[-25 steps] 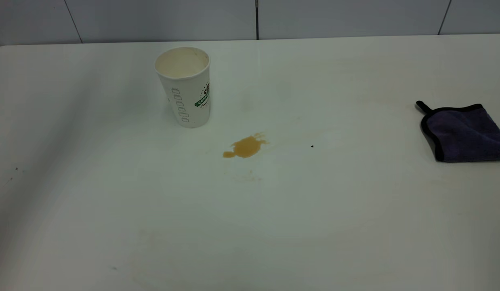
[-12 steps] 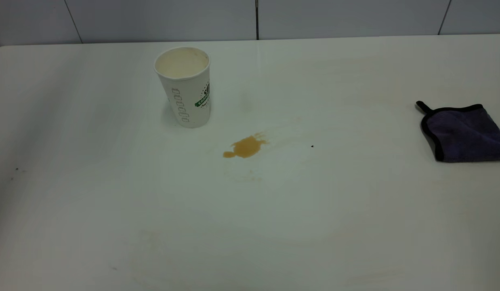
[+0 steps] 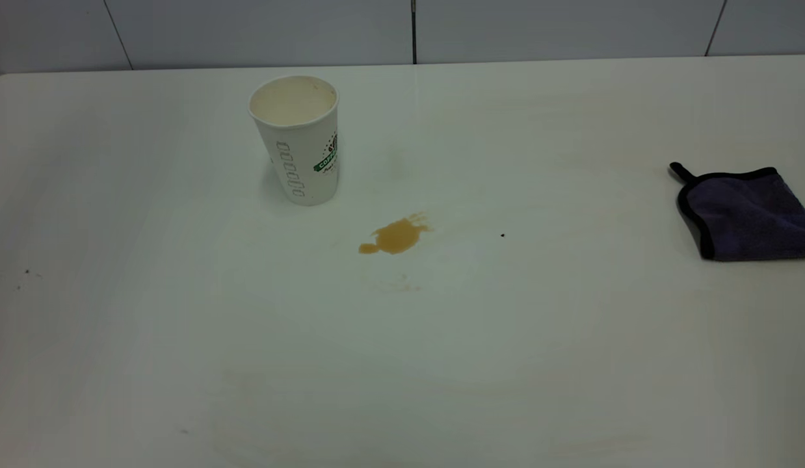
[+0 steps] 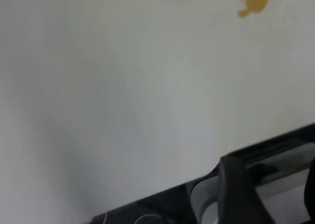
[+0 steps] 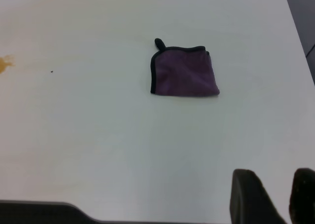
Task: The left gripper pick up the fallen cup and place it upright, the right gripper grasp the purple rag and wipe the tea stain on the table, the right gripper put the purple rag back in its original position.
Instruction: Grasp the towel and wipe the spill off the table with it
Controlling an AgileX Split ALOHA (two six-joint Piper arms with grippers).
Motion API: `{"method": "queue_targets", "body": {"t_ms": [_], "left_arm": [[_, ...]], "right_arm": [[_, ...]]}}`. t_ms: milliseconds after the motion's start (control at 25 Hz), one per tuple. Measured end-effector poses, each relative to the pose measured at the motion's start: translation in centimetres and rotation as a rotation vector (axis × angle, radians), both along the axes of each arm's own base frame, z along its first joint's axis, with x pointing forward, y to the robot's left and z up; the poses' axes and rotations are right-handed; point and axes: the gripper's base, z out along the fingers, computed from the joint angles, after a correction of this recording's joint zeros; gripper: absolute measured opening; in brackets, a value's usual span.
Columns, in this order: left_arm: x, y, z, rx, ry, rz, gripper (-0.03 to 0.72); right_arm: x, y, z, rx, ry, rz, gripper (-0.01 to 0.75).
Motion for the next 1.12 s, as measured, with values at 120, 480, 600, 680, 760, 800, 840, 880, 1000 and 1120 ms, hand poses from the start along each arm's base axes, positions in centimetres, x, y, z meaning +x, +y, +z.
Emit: {"method": "queue_targets", "body": {"t_ms": [120, 480, 600, 680, 760, 800, 840, 880, 1000, 1120], "left_arm": [[-3.1, 1.2, -1.6, 0.07, 0.023, -0.004, 0.379], [-12.2, 3.7, -8.5, 0.124, 0.146, 0.075, 0.379], [-15.0, 4.4, -9.4, 0.098, 0.089, 0.127, 0.379], [-16.8, 5.0, -9.4, 0.07, 0.003, 0.169, 0.379], [-18.3, 5.5, -9.3, 0.052, -0.093, 0.209, 0.379], [-19.0, 5.7, -9.3, 0.04, -0.144, 0.228, 0.379], [-19.6, 5.9, -9.3, 0.032, -0.181, 0.243, 0.379], [-20.3, 6.1, -9.4, 0.022, -0.222, 0.262, 0.379], [-22.0, 6.4, -9.6, 0.005, -0.315, 0.321, 0.379], [-23.4, 6.6, -9.6, -0.008, -0.408, 0.375, 0.379]], "right_arm": [[0.0, 0.0, 0.0, 0.0, 0.0, 0.0, 0.239], [0.0, 0.0, 0.0, 0.0, 0.0, 0.0, 0.239], [0.0, 0.0, 0.0, 0.0, 0.0, 0.0, 0.239], [0.0, 0.0, 0.0, 0.001, 0.0, 0.0, 0.239], [0.0, 0.0, 0.0, 0.001, 0.0, 0.0, 0.239], [0.0, 0.0, 0.0, 0.001, 0.0, 0.0, 0.239], [0.0, 0.0, 0.0, 0.001, 0.0, 0.0, 0.239], [0.0, 0.0, 0.0, 0.001, 0.0, 0.0, 0.239], [0.0, 0.0, 0.0, 0.001, 0.0, 0.0, 0.239], [0.0, 0.0, 0.0, 0.001, 0.0, 0.0, 0.239]]}}
